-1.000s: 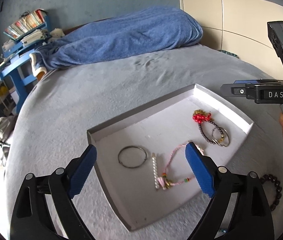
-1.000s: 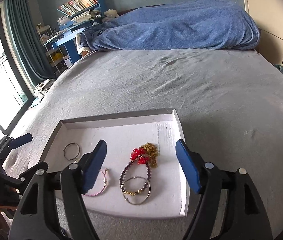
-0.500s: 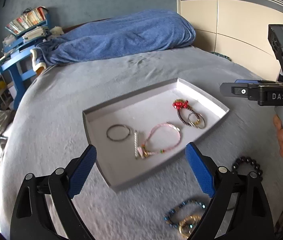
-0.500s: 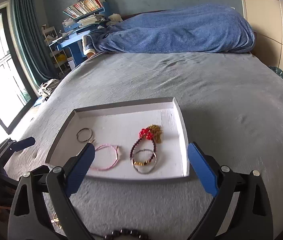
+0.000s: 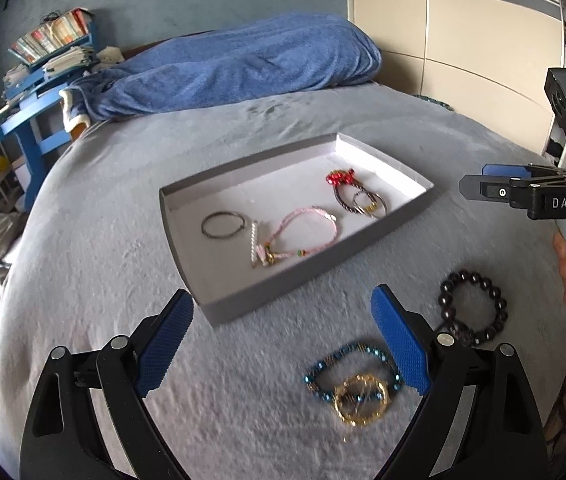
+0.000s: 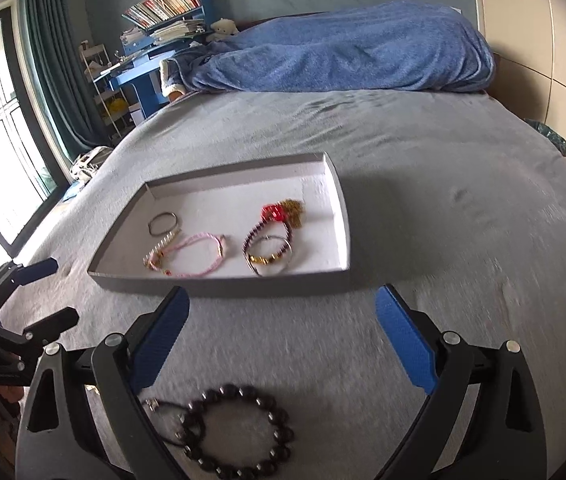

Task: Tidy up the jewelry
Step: 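Move both open tools back to the black bead bracelet and gold ring, then grasp the gold ornate ring with the left tool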

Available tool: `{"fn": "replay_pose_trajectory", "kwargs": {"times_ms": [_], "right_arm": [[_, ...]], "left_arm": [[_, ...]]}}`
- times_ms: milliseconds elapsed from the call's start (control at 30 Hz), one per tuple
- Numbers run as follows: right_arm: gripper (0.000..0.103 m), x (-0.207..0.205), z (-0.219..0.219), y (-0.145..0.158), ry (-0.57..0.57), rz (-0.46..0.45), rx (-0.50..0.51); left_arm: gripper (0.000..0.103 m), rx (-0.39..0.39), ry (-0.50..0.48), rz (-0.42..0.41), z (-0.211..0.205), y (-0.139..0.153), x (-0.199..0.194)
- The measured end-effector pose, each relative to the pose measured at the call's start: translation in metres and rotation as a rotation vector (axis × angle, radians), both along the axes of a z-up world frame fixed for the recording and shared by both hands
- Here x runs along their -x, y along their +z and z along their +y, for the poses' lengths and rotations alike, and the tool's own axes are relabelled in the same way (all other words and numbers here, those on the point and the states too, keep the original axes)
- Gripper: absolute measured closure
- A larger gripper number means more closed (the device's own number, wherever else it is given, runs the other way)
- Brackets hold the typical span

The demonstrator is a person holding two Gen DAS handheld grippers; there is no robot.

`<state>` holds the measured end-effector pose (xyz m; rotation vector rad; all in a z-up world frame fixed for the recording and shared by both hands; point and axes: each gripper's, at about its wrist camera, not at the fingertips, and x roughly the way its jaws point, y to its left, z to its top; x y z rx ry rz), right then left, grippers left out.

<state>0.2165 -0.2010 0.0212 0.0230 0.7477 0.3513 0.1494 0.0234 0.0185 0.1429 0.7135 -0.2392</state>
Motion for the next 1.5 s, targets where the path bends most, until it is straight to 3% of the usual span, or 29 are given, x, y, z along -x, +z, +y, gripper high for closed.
{"fn": "replay_pose_trajectory", "kwargs": {"times_ms": [333, 600, 700, 833, 967, 1167, 1333, 1500], "right_arm": [[0.010, 0.022, -0.016, -0.023, -0.012, 0.044, 0.028], [0.010, 0.037, -0.014, -0.033, 0.002, 0.062, 0.042], [0.010, 0.040, -0.013, -0.036, 0.009, 0.067, 0.050], [0.010, 0.045, -0.011, -0.041, 0.022, 0.079, 0.062], [0.010, 0.049, -0.010, -0.046, 0.040, 0.090, 0.071], [0.011, 0.053, -0.006, -0.049, 0.065, 0.097, 0.084], [0.031, 0.053, 0.003, -0.056, 0.080, 0.109, 0.138], [0.034, 0.051, 0.002, -0.061, 0.074, 0.119, 0.155]], "left_arm": [[0.013, -0.025, -0.044, 0.056, 0.001, -0.022, 0.019], [0.015, -0.049, -0.146, 0.079, -0.018, -0.037, 0.044], [0.027, -0.072, -0.162, 0.106, -0.025, -0.046, 0.045], [0.035, -0.082, -0.154, 0.143, -0.026, -0.055, 0.040], [0.062, -0.060, -0.162, 0.171, -0.026, -0.059, 0.037], [0.062, -0.027, -0.167, 0.126, -0.020, -0.046, 0.042], [0.062, 0.019, -0.119, 0.102, -0.003, -0.038, 0.039], [0.062, 0.036, -0.094, 0.098, 0.005, -0.035, 0.037]]}}
